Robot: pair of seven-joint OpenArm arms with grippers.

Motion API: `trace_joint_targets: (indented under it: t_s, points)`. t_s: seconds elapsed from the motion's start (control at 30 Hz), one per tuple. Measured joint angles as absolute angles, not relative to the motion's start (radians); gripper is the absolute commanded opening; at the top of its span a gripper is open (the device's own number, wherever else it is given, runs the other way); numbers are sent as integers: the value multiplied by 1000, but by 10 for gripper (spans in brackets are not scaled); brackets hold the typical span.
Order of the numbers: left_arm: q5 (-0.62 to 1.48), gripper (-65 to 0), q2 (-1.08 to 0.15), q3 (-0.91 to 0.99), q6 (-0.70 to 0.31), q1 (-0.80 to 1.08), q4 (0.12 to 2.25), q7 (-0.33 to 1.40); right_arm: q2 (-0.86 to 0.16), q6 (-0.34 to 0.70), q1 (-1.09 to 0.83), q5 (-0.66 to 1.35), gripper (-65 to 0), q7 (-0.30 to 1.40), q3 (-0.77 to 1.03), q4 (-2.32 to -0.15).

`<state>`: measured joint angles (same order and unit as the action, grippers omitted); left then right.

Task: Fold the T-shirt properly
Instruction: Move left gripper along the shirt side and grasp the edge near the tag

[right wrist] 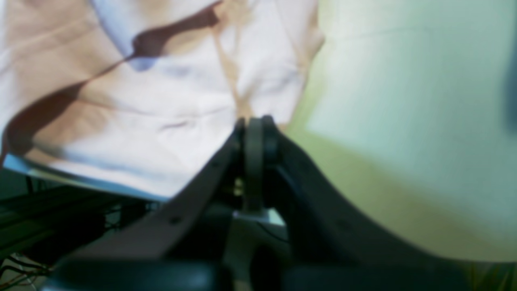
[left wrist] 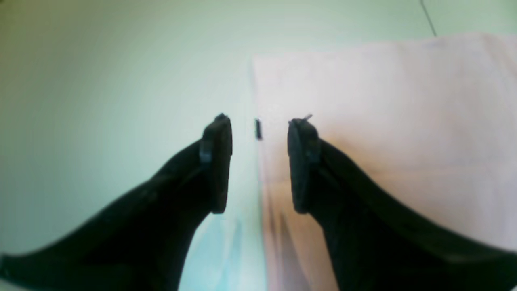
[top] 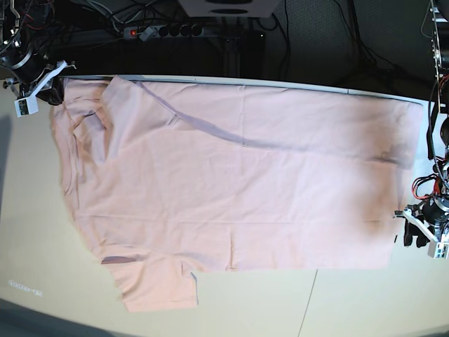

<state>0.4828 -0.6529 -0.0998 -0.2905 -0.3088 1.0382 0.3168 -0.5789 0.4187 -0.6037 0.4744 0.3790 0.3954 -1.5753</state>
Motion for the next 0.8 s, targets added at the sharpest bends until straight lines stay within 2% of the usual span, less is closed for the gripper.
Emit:
trace_joint_targets:
  t_s: [0.1,0.27,0.4,0.47,0.53,0.67,0.8]
  points:
    - [472,-388,-653,-100,-196,-311,1040,317,-579,419,-604,474,-650,379,395,-1575]
    - [374,-388,-646,-99,-130,-311,1041,342,-579,418,-604,474,-650,379,395,-1575]
    - [328,-387,-620,-99,-49,-310,1055,432,-579,418,-604,474,-650,378,395,-1575]
    - [353,-387,-616,-99,-81,-311,1063,449,-579,419,-604,474,-650,378,395,-1575]
    - [389,-362,-618,-99,-206,-311,1064,449,-579,419,-604,474,-650,378,395,-1575]
    - [458,-241,-613,-99,-257,-320,1063,475,-579,419,-604,474,-650,376,395,-1575]
    - [462,-233,-607,-99,-297,-374,987,436,-579,419,-604,474,-650,376,395,-1575]
